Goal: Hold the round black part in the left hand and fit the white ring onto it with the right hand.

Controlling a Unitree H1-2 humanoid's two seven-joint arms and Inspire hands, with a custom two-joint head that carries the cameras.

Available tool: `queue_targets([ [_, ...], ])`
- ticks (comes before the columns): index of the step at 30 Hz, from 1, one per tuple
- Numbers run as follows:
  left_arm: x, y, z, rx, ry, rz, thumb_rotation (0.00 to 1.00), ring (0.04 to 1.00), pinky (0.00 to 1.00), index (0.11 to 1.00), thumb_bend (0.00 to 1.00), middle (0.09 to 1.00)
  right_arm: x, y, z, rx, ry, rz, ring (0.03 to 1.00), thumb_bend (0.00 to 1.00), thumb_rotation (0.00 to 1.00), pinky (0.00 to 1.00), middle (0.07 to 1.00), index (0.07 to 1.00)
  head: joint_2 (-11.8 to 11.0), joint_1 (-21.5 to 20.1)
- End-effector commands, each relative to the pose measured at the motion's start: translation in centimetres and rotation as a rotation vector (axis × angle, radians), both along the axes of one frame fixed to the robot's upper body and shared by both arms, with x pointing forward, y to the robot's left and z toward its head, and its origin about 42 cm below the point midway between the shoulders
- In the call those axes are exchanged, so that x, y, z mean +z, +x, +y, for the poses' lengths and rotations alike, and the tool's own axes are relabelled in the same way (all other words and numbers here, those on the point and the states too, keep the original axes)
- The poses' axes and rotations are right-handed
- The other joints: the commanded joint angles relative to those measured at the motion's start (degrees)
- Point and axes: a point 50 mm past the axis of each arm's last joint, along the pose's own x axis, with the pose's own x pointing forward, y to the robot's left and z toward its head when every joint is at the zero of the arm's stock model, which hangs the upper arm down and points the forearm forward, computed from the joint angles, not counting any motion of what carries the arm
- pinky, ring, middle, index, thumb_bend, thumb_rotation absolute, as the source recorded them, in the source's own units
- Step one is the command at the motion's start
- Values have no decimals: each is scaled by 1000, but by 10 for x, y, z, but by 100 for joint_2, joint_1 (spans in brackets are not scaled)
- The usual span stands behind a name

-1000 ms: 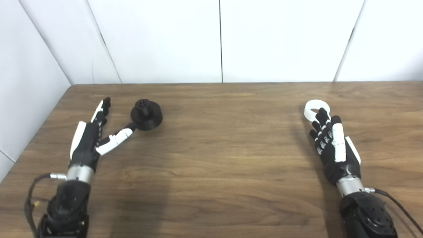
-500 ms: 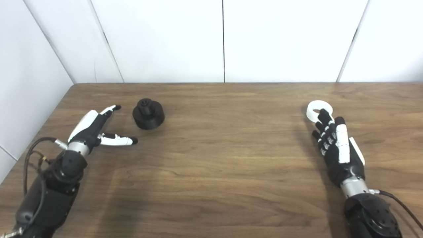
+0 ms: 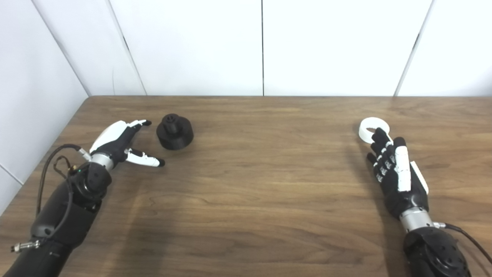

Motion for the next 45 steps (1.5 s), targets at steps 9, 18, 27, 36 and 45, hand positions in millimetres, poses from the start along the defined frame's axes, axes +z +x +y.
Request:
queue_targets([
  [9,35,28,-7,-41,24,-86,279,1000,954,920,965,980,10,6,6,23,1,-67,1000,567,1000,1000,976,964,-70,-7],
  [18,37,45,-19,-49,17,-98,313,1000,927,910,947,972,8,4,5,17,3,-70,996,561,1000,1000,972,959,-99,-52],
  [27,36,54,-30,-73,12,-112,305,1000,958,898,916,973,7,2,5,20,4,-68,995,549,1000,1000,971,963,-124,-47],
  [36,32,55,-31,-71,9,-115,276,1000,952,819,896,961,7,1,6,22,-3,-67,994,558,1000,1000,971,966,-116,-40],
  [45,27,52,-29,-58,4,-139,204,991,921,635,808,925,8,-1,4,26,0,-66,991,562,1000,1000,966,968,-78,-41],
])
